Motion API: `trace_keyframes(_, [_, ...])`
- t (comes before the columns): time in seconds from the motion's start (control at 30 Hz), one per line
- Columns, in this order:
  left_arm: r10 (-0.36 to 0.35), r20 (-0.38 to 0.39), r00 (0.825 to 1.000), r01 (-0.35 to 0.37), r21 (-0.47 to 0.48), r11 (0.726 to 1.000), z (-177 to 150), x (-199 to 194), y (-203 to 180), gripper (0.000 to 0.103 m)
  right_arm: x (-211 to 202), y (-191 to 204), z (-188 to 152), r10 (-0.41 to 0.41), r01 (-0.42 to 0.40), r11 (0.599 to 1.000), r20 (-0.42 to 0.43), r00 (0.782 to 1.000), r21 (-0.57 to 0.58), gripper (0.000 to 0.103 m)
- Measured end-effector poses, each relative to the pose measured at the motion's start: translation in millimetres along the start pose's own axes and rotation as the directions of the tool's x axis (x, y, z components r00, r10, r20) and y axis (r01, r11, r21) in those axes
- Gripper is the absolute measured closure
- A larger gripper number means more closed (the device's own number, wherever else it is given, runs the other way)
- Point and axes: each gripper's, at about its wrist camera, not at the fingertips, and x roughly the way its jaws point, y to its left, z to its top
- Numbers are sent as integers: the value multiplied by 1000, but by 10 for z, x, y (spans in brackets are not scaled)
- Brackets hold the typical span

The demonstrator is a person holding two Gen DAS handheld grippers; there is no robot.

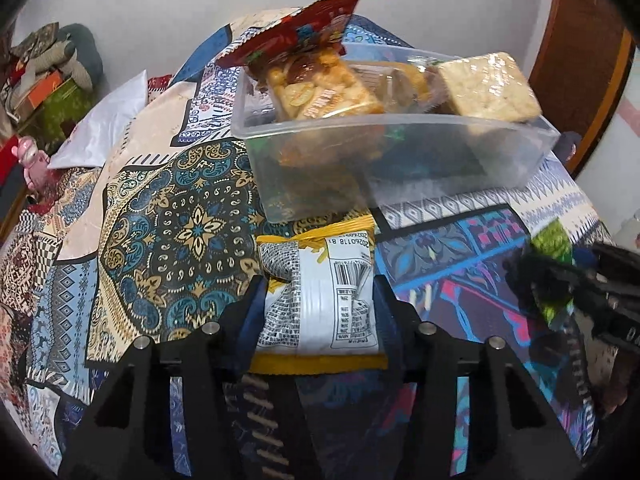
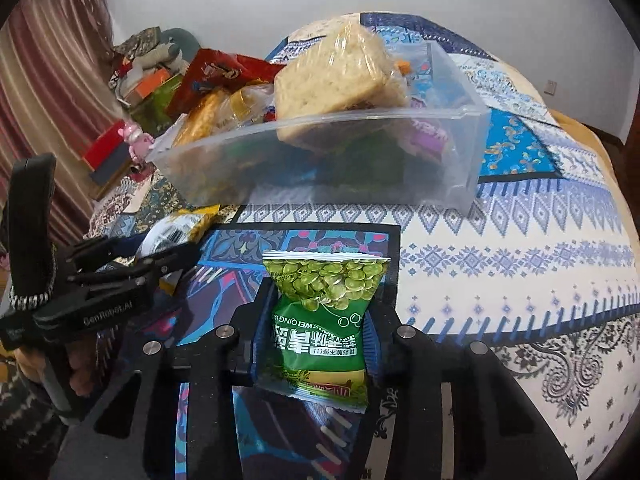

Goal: Organize snacks
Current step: 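Lower both held bags into the clear box and open both grippers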

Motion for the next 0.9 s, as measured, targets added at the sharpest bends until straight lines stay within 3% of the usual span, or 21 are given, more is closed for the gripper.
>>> trace_keyframes(0.23, [-26,56,998,27,-5,1000,22,-291,-32,54,-212,-6,92,-18,19,1000,65,998,-7,68])
trace_keyframes(0.53, [-89,170,981,91,-1,996,391,-705,-95,54,-464,-58,314,-57,61,998,162,985,-19,68])
trace_keyframes(0.9, [-133,201,971,131,23,991,911,-578,-283,54,-439,-244,732,-141,150,989,237,961,-17,68])
